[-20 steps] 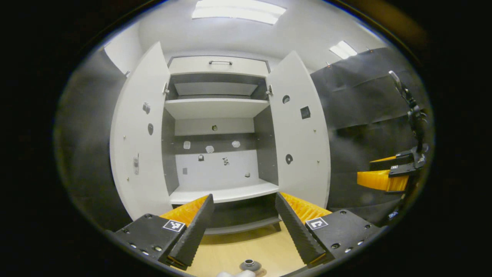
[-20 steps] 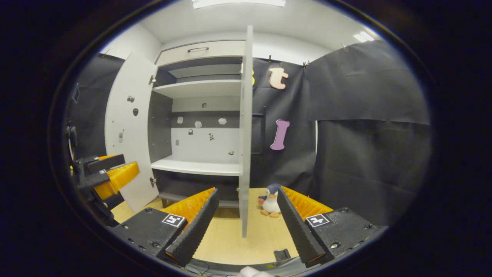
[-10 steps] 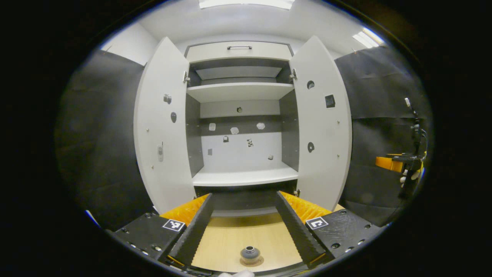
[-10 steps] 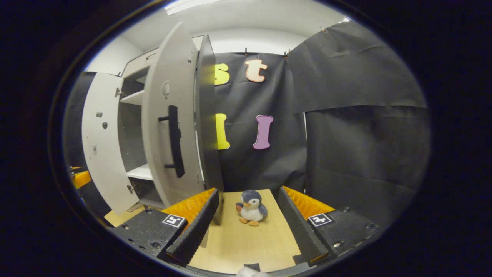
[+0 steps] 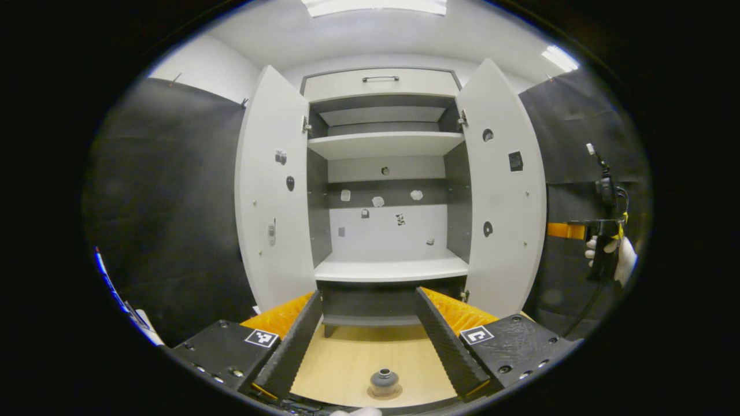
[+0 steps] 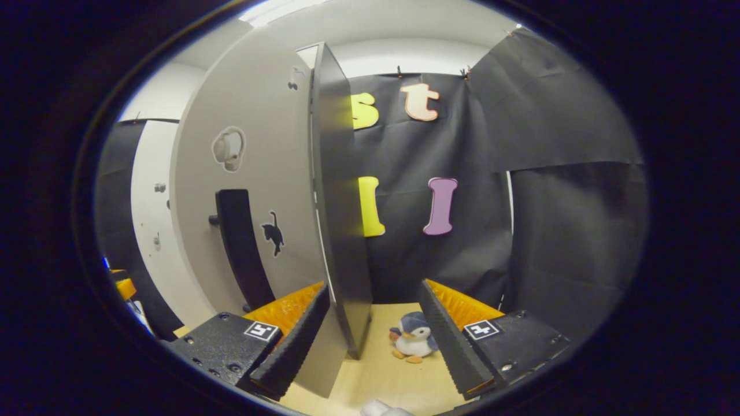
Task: Grasp the bottle in the cabinet with the left hand and place it on the coaster, then close the right door with the right hand and the left door with the left hand.
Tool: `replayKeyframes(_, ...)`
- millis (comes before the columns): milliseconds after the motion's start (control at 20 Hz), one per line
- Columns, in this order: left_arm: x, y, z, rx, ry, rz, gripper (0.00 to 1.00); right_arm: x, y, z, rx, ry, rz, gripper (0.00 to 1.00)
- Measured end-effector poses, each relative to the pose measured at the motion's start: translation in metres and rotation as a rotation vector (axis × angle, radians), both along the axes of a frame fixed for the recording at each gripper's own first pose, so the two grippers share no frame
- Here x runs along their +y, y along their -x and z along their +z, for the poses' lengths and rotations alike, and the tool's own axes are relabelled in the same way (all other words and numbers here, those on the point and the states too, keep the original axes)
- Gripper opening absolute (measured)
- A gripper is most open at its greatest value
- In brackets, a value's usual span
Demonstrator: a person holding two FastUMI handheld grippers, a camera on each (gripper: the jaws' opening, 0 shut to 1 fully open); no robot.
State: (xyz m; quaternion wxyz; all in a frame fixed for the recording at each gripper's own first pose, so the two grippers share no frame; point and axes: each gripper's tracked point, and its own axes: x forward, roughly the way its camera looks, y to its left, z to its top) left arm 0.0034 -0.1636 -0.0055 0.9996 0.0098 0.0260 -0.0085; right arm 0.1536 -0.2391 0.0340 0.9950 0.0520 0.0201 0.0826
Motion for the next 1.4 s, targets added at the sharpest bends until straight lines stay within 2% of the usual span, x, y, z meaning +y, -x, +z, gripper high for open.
replayKeyframes(100,0.006,-0.003,0.001,0.001,-0.014,-0.012,0.98,0.02,-0.001,0.005,-0.002,0.019,0.027,1.0)
replayKeyframes(200,0.008,-0.006,0.002,0.003,-0.026,-0.032,0.96,0.021,-0.001,0.01,-0.022,0.059,0.003,0.96)
replayKeyframes(300,0.013,-0.01,0.003,0.0,-0.027,-0.052,1.0,0.022,0.002,0.008,-0.013,0.062,-0.022,0.96)
replayKeyframes(350,0.014,-0.012,0.004,-0.001,-0.018,-0.065,0.99,0.026,0.003,0.007,-0.006,0.055,-0.028,0.96)
replayKeyframes(550,0.03,-0.02,0.003,0.002,0.001,-0.093,0.96,0.059,0.008,0.006,0.017,0.054,-0.033,0.96)
replayKeyframes(600,0.036,-0.022,0.003,0.0,-0.003,-0.095,0.98,0.067,0.009,0.007,0.014,0.059,-0.041,0.92)
replayKeyframes(700,0.047,-0.024,0.003,-0.002,-0.009,-0.095,0.98,0.082,0.009,0.006,0.01,0.065,-0.052,0.96)
replayKeyframes(1000,0.069,-0.028,-0.003,0.004,-0.014,-0.111,1.0,0.127,0.003,0.005,0.007,0.064,-0.071,0.93)
replayKeyframes(1150,0.079,-0.03,-0.007,0.004,-0.012,-0.119,0.96,0.156,-0.003,0.002,0.008,0.068,-0.041,0.96)
replayKeyframes(1400,0.098,-0.034,-0.006,-0.007,-0.017,-0.118,1.0,0.188,0.007,-0.001,-0.01,0.084,-0.028,0.98)
